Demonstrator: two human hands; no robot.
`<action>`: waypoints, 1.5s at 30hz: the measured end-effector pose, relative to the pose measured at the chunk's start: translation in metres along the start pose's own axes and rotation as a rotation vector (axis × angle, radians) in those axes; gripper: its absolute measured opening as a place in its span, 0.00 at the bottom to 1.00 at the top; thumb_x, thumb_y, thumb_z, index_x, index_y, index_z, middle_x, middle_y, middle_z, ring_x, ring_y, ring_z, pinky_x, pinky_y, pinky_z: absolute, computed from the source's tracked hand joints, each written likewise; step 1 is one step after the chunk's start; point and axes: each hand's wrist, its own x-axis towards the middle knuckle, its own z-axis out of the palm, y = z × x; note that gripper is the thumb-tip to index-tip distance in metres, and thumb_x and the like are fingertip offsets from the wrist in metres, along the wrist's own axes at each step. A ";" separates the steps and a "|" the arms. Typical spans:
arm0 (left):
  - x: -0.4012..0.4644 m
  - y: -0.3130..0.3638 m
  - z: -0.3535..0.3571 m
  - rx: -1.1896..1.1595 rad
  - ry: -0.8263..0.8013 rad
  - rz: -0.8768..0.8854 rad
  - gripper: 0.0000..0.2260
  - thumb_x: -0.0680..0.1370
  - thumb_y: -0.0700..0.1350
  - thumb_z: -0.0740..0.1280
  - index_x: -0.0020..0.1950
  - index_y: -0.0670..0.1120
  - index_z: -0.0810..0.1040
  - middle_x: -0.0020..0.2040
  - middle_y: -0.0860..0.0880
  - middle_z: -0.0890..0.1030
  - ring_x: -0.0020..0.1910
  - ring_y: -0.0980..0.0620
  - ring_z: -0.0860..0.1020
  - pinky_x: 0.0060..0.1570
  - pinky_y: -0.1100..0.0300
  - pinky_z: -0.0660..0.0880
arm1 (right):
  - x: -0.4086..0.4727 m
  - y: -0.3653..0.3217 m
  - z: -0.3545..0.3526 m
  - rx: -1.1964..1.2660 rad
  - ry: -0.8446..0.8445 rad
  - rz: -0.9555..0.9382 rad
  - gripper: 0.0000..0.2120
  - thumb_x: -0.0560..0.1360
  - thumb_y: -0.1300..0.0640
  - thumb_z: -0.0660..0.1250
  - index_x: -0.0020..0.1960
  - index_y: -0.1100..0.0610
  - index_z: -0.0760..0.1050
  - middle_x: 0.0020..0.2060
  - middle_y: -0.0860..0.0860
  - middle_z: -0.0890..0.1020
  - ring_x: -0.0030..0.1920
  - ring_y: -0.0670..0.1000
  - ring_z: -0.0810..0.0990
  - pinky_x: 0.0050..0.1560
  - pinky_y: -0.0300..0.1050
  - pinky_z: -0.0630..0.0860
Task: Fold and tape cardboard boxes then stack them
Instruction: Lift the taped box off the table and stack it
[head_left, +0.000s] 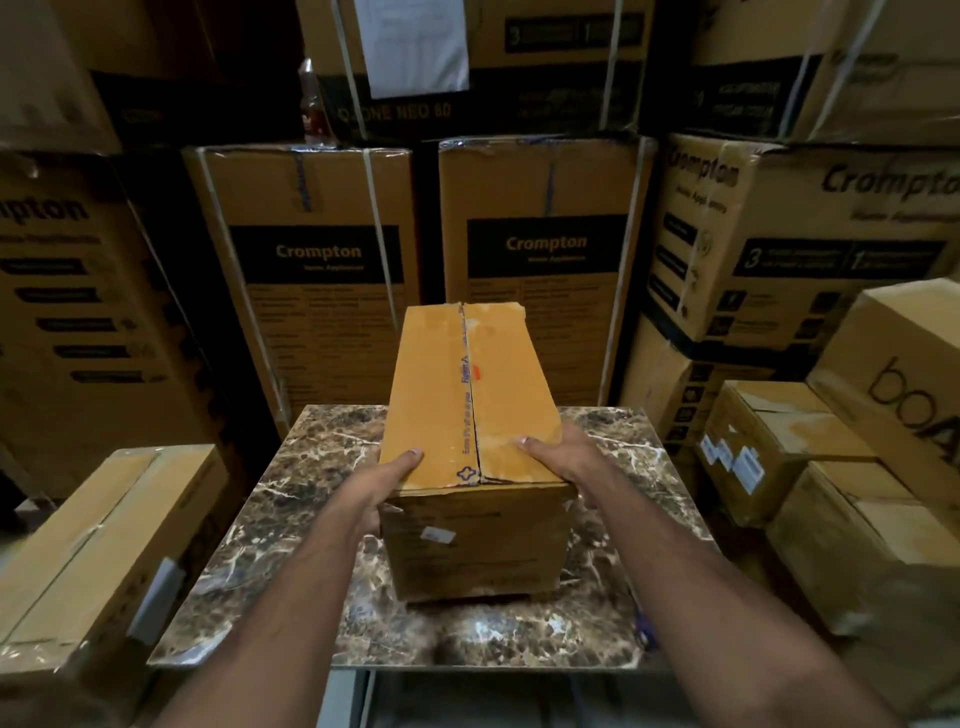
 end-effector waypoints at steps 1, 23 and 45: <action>-0.009 0.007 0.004 -0.003 -0.006 0.005 0.20 0.77 0.51 0.73 0.63 0.45 0.74 0.54 0.39 0.83 0.48 0.39 0.83 0.38 0.45 0.82 | -0.005 -0.010 -0.011 -0.012 0.011 -0.033 0.31 0.71 0.45 0.78 0.69 0.56 0.73 0.62 0.52 0.81 0.60 0.54 0.79 0.60 0.47 0.76; -0.161 -0.003 0.295 0.090 -0.615 0.169 0.32 0.78 0.54 0.71 0.77 0.46 0.62 0.62 0.42 0.77 0.50 0.42 0.80 0.45 0.46 0.81 | -0.219 0.089 -0.310 -0.110 0.574 0.152 0.37 0.74 0.41 0.74 0.76 0.56 0.65 0.70 0.55 0.72 0.69 0.56 0.72 0.63 0.51 0.73; -0.147 -0.036 0.590 -0.026 -0.360 0.082 0.30 0.74 0.60 0.73 0.72 0.51 0.70 0.61 0.45 0.81 0.58 0.40 0.80 0.60 0.39 0.76 | -0.060 0.224 -0.576 -0.300 0.303 0.036 0.34 0.74 0.40 0.72 0.72 0.58 0.70 0.67 0.56 0.76 0.65 0.57 0.75 0.66 0.51 0.74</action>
